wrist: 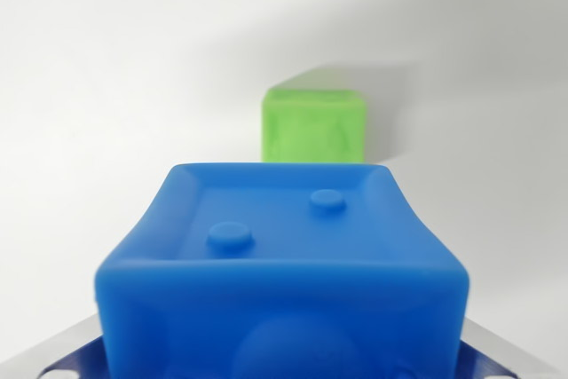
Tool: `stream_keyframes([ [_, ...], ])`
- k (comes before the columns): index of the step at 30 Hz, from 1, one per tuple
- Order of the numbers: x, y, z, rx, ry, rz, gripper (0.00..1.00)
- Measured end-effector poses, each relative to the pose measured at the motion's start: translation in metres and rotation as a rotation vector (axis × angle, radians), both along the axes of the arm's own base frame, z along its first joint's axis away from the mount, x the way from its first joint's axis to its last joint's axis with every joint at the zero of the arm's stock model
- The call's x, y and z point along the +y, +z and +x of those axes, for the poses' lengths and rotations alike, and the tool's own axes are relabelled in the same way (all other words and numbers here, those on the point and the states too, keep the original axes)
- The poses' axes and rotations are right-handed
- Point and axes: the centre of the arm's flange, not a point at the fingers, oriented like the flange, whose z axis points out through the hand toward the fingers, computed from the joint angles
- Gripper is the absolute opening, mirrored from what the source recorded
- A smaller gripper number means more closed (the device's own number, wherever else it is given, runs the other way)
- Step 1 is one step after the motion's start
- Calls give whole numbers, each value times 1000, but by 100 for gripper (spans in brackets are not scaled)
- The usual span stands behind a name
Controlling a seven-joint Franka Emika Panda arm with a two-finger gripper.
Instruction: Stack cube
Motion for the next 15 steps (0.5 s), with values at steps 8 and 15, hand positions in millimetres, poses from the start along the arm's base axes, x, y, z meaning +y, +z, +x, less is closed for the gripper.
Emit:
stream_keyframes([
  [8, -10, -2, -3, 0, 4, -1, 0],
  [15, -11, -29, -2, 10, 6, -2, 0],
])
